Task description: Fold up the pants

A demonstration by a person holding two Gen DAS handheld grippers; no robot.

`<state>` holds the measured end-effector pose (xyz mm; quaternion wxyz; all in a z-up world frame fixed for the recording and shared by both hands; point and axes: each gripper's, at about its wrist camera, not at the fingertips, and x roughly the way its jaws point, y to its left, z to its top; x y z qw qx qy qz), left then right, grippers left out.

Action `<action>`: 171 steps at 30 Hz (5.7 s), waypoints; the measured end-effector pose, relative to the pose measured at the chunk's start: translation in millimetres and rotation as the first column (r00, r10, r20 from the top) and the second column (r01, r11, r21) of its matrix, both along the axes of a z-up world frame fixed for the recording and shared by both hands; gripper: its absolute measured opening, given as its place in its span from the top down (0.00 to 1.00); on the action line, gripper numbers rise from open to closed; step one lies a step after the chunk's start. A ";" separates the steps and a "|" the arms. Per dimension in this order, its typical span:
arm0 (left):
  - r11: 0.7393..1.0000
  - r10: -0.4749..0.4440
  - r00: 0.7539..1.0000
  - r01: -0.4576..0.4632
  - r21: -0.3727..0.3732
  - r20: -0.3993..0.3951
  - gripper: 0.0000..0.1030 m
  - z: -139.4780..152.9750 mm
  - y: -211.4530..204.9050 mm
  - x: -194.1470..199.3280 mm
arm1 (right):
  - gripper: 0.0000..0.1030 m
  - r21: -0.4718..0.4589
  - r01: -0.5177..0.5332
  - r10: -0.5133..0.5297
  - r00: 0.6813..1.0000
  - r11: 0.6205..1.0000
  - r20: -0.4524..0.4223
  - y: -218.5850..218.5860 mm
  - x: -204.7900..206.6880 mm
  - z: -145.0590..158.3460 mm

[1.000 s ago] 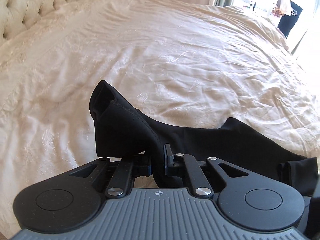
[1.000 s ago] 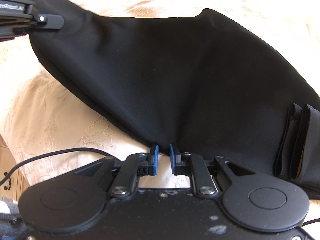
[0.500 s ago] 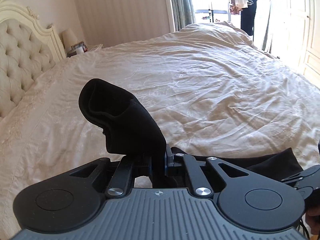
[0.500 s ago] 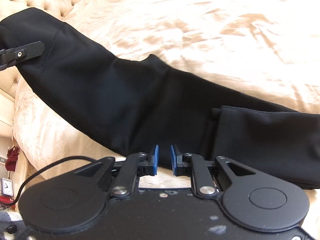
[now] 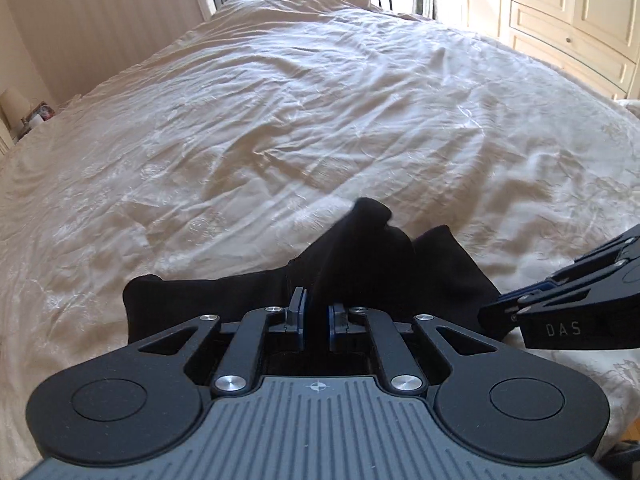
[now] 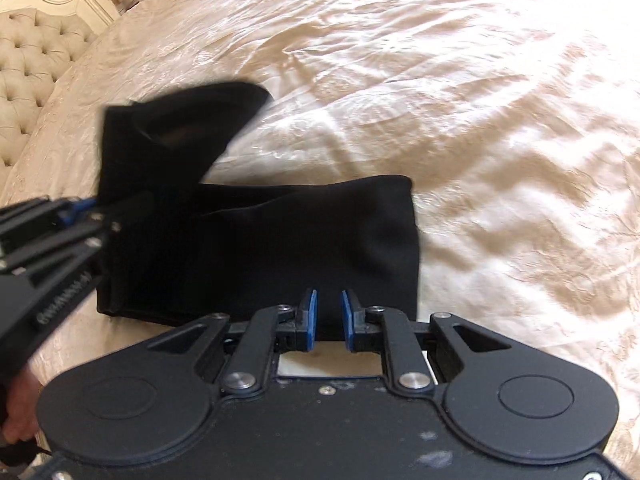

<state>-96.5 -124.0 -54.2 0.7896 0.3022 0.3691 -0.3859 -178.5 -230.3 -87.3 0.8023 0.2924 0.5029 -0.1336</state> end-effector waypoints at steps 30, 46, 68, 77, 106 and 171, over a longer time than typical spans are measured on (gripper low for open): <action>0.992 0.124 0.965 -0.119 0.035 -0.233 0.74 7.1 40.3 32.4 | 0.58 0.069 0.050 -0.054 0.997 0.996 0.057 -22.6 40.5 -18.1; 0.941 0.338 0.900 -0.330 0.077 -0.276 0.73 2.8 117.1 114.5 | 0.86 -0.033 -0.015 0.016 0.999 0.999 0.035 16.9 61.9 -7.5; 0.948 0.305 0.898 -0.255 0.190 -0.317 0.70 -50.8 42.5 177.8 | 0.87 -0.202 0.125 -0.151 0.981 0.971 -0.119 32.9 34.8 -15.0; 0.942 0.302 0.902 -0.233 0.241 -0.309 0.59 -64.4 28.8 188.9 | 0.84 -0.234 0.097 -0.133 0.981 0.967 -0.143 36.8 41.8 -17.3; 0.927 0.356 0.890 -0.297 0.229 -0.285 0.43 -35.9 111.7 108.0 | 0.43 -0.228 0.094 -0.131 0.980 0.969 -0.151 28.5 22.9 -28.0; 0.930 0.367 0.910 -0.358 0.079 -0.193 0.83 -30.4 86.0 143.8 | 0.78 -0.036 0.027 -0.025 0.998 0.999 0.064 8.1 77.6 -7.3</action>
